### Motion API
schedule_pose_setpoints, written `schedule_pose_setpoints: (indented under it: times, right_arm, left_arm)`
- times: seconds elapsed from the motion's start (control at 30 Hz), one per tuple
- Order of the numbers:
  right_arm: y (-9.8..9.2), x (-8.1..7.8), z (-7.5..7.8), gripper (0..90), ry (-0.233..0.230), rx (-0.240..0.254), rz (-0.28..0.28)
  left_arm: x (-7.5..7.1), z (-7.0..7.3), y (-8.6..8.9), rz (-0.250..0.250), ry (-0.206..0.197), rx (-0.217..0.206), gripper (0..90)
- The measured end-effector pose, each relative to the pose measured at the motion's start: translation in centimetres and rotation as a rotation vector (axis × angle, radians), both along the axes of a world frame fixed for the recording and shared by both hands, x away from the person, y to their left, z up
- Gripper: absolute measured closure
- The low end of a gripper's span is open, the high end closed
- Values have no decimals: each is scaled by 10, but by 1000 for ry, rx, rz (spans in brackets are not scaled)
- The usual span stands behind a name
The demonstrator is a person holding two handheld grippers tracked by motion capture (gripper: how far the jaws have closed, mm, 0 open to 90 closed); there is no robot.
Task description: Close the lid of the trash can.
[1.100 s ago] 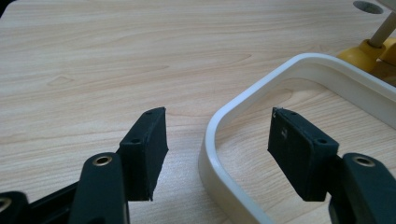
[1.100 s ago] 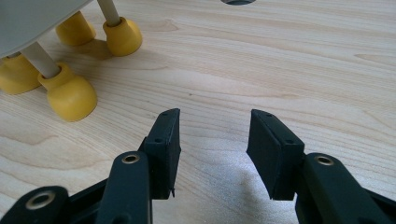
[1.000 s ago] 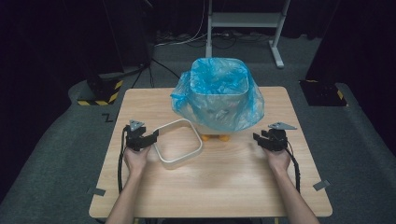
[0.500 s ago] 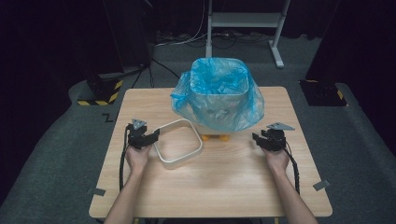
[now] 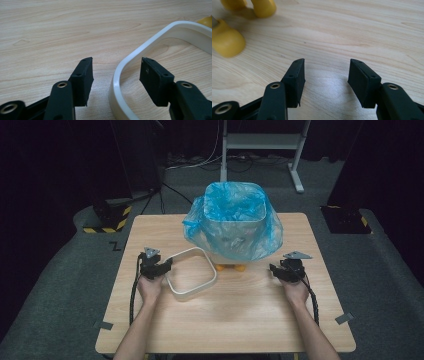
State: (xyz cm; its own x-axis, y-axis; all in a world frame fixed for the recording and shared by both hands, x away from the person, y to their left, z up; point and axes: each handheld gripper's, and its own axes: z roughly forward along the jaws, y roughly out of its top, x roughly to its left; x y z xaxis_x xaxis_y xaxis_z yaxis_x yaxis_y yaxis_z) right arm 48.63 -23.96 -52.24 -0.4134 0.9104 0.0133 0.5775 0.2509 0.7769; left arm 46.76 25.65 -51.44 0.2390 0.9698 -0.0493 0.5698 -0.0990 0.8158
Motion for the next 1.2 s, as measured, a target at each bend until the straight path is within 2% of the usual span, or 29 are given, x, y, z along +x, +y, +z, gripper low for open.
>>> schedule_pose_setpoints:
  times: [0.23,0.43,0.87,1.2]
  right_arm:
    - [0,2,-1,443,19,-38,-2]
    - [0,2,-1,430,20,-36,-12]
    - [0,3,-1,430,19,-37,-13]
    - [-1,3,-1,422,18,-40,-15]
  left_arm:
    - [4,-5,-3,-1,4,9,513]
    - [6,-10,-4,-6,21,14,550]
    - [10,-11,-3,-7,50,11,609]
    - [11,-11,-6,-17,62,38,664]
